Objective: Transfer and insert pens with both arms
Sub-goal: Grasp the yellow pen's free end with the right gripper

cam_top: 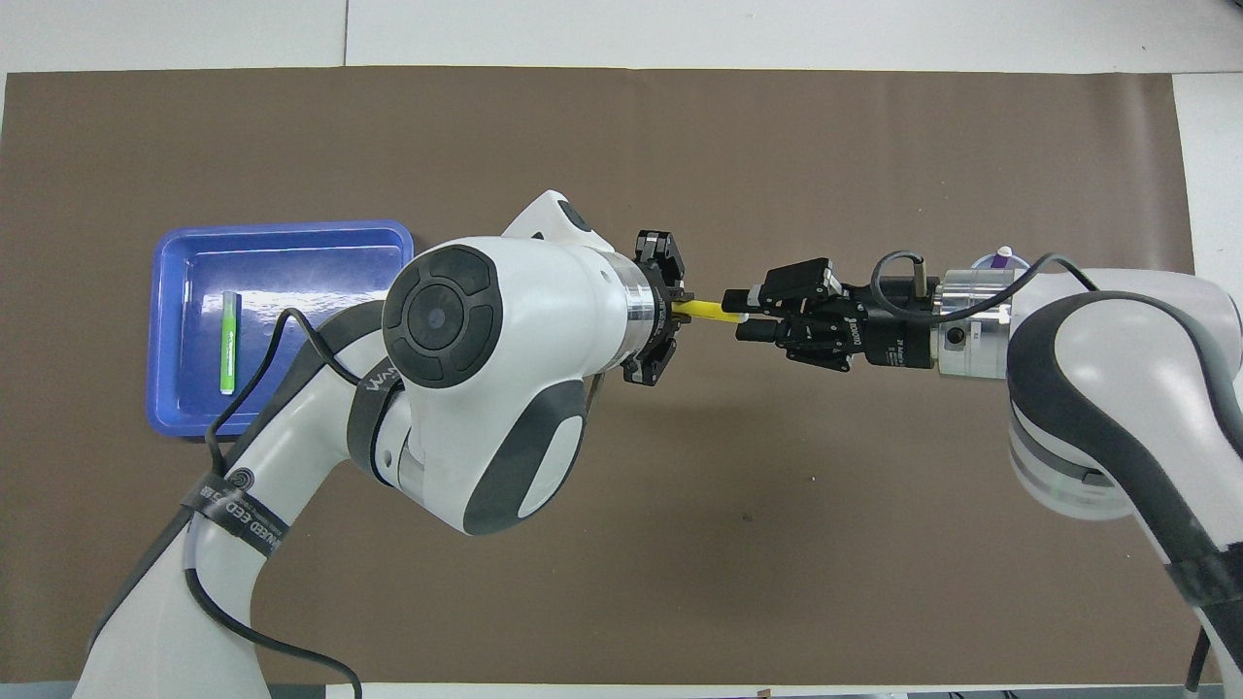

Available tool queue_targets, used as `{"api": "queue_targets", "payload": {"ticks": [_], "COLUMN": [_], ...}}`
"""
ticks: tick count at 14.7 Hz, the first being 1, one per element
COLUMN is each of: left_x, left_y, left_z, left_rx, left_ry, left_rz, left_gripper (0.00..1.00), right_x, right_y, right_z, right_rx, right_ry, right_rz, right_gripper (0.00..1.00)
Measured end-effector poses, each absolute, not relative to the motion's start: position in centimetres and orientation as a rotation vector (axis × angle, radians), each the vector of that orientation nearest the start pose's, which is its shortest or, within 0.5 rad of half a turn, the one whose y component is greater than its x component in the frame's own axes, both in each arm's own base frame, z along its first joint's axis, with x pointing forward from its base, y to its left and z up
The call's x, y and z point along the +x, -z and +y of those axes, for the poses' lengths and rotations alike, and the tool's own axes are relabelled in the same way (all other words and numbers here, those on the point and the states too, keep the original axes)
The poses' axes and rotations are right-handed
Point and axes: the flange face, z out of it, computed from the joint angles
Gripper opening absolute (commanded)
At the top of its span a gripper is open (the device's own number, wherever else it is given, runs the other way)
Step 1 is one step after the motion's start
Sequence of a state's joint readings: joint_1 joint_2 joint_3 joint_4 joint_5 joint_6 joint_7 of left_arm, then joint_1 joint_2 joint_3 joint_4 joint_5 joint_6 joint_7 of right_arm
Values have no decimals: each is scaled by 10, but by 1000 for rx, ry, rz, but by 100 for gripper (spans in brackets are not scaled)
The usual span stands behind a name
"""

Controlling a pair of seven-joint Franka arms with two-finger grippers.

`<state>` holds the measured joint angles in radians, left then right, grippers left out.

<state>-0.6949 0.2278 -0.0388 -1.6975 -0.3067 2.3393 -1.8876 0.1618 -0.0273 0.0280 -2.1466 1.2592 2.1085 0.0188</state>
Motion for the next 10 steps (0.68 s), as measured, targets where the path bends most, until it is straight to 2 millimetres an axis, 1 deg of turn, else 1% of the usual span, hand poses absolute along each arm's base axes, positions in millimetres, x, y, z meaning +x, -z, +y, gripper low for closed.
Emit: {"api": "queue_targets", "payload": {"ticks": [1,2,9,10], "left_x": [491,491,492,492], "left_y": [-505,-505,-501,-500], "left_z": [-448,-450,-450,-450], "left_rx": [-2838,-2839,-2833,-2833], "left_ry": [-283,-283,-283,-283], "left_rz": [-2218,-2221,-2226,-2226], "left_gripper": [0,0,0,0], "right_x": [530,530,530,530], "right_y": [-441,-441,-441,-441], "right_z": [148,148,148,148], "right_rx": [-2010,-2011,-2010,-2010], "right_ry": [-137,-138,-137,-137], "right_rz": [566,565,565,565], "right_gripper": [36,30,29,19]}}
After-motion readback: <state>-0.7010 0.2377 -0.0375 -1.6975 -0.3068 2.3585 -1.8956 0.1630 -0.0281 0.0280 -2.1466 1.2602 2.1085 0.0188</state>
